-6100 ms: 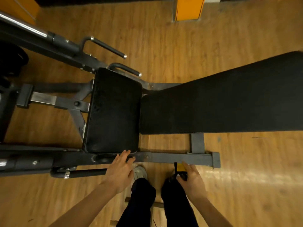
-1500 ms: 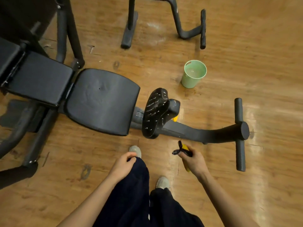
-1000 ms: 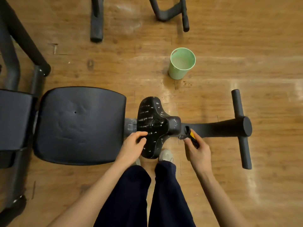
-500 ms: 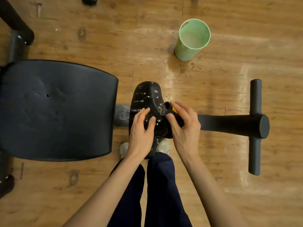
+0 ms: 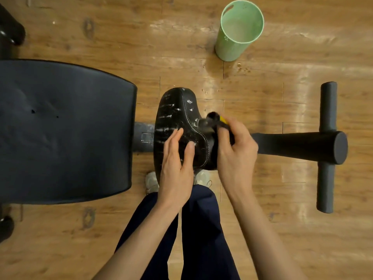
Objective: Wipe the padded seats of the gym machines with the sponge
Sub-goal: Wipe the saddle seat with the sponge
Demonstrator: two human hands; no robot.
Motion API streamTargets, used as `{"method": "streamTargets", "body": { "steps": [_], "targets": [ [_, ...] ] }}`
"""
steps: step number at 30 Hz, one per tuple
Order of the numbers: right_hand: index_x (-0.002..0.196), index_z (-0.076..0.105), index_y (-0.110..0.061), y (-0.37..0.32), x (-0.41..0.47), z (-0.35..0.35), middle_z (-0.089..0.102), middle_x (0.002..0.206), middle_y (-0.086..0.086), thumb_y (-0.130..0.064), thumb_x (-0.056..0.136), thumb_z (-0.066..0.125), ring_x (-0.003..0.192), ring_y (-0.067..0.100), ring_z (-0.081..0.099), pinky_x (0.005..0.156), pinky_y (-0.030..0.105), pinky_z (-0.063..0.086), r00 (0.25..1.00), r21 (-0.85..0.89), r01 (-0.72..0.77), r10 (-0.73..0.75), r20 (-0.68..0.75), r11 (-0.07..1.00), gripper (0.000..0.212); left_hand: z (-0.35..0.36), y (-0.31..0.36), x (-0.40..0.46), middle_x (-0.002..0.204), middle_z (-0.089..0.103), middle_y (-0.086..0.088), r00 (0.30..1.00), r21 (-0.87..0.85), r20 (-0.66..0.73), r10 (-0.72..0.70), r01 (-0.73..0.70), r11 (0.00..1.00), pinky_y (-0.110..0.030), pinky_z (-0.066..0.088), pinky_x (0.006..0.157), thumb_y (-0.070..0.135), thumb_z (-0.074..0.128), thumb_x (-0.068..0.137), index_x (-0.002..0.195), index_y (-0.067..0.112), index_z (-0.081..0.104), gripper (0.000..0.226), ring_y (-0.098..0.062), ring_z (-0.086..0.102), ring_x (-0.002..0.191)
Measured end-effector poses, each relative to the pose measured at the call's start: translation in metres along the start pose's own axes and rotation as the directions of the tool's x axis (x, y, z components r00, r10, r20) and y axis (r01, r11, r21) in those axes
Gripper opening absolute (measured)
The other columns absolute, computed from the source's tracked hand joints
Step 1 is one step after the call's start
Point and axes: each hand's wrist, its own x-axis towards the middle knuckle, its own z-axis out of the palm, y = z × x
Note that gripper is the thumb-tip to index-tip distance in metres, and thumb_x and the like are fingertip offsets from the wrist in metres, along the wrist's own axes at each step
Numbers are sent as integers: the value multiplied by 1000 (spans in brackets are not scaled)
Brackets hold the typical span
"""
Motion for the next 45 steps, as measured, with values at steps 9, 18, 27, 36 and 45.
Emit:
{"method": "streamTargets", "body": {
  "steps": [9, 18, 27, 36, 45],
  "targets": [
    [132, 54, -10, 19, -55, 9, 44, 146, 10, -7, 100, 43, 146, 28, 24, 116, 58, 22, 967, -69, 254, -256, -13, 965, 34, 0, 1, -1, 154, 25, 17, 999, -44, 33, 15, -13, 999, 8, 29, 84, 51, 31, 97, 150, 36, 27, 55, 16, 30, 128],
    [108, 69, -14, 1, 24, -19, 68, 107, -1, -17, 95, 55, 102, 6, 60, 91, 26, 45, 962, 123, -211, 183, 204, 970, 19, -12, -4, 5, 154, 26, 22, 997, -75, 80, -7, 13, 997, -11, 28, 102, 47, 36, 99, 149, 38, 29, 51, 12, 25, 134],
    [80, 68, -19, -12, 23, -19, 62, 84, -8, -30, 87, 69, 79, 2, 57, 73, 20, 43, 971, 53, -188, 178, 157, 981, 13, -28, -7, 20, 150, 39, 18, 996, -111, 79, -31, 40, 993, -38, 30, 117, 37, 42, 102, 145, 38, 39, 43, 2, 34, 138],
    [94, 76, -23, -21, 52, -31, 71, 97, -11, -23, 82, 72, 92, 3, 66, 78, 15, 50, 809, 29, -331, 267, 524, 943, 13, -12, 3, 40, 157, 24, 21, 989, -65, 19, -145, 146, 987, -23, 19, 115, 43, 35, 102, 151, 35, 28, 50, 6, 20, 142],
    [99, 75, -6, -7, 80, -45, 65, 109, 1, -14, 76, 69, 104, 13, 65, 84, 23, 54, 554, 104, -496, 222, 802, 862, 25, 16, 11, 35, 158, 11, 29, 980, -54, -46, -193, 190, 980, 1, 9, 104, 46, 24, 101, 153, 37, 15, 54, 19, 8, 139]
  ]
}}
